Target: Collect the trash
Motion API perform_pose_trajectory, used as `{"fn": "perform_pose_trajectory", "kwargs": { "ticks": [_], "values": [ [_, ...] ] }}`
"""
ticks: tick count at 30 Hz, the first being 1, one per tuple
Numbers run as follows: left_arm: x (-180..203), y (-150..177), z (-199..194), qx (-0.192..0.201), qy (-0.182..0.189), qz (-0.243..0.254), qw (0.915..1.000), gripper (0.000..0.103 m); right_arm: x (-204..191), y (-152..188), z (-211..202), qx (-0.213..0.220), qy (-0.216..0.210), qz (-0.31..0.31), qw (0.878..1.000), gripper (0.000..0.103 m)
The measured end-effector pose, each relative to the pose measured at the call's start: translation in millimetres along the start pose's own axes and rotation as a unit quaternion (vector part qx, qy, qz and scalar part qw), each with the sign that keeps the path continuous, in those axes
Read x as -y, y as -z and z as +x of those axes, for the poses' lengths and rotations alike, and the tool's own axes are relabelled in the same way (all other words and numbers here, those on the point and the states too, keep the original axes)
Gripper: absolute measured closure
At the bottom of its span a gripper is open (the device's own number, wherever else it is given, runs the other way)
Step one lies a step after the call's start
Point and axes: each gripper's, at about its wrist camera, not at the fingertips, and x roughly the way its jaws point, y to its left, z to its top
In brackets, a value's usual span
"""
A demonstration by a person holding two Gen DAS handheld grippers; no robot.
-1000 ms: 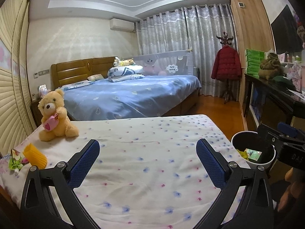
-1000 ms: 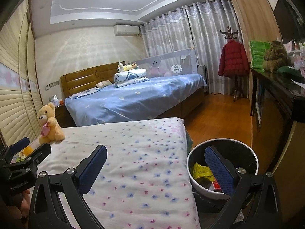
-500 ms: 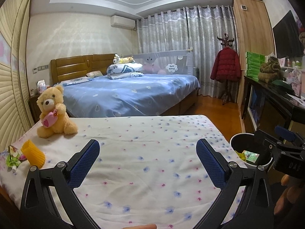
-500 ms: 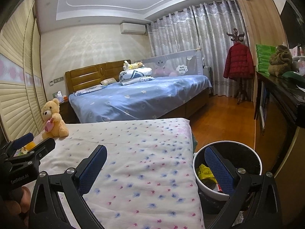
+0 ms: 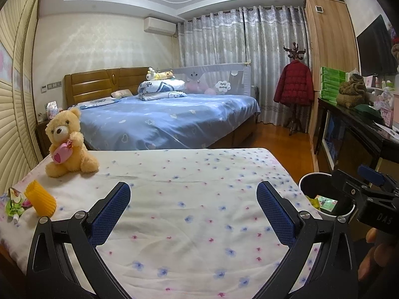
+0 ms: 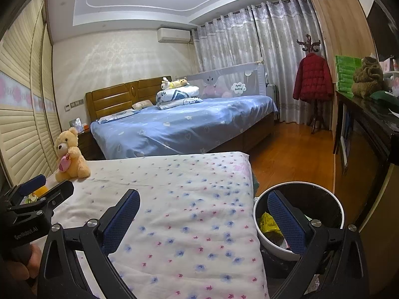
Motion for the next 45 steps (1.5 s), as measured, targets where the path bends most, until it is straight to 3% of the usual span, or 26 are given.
{"fn": "perform_pose_trajectory", "kwargs": {
  "ticks": [45],
  "values": [
    [5.1,1.3,-1.7,-0.003,0.011,0.007,0.9999,0.000,2.4,4.3,-1.7,-0.004,-0.002,0.003,1.000,0.000]
  ]
}}
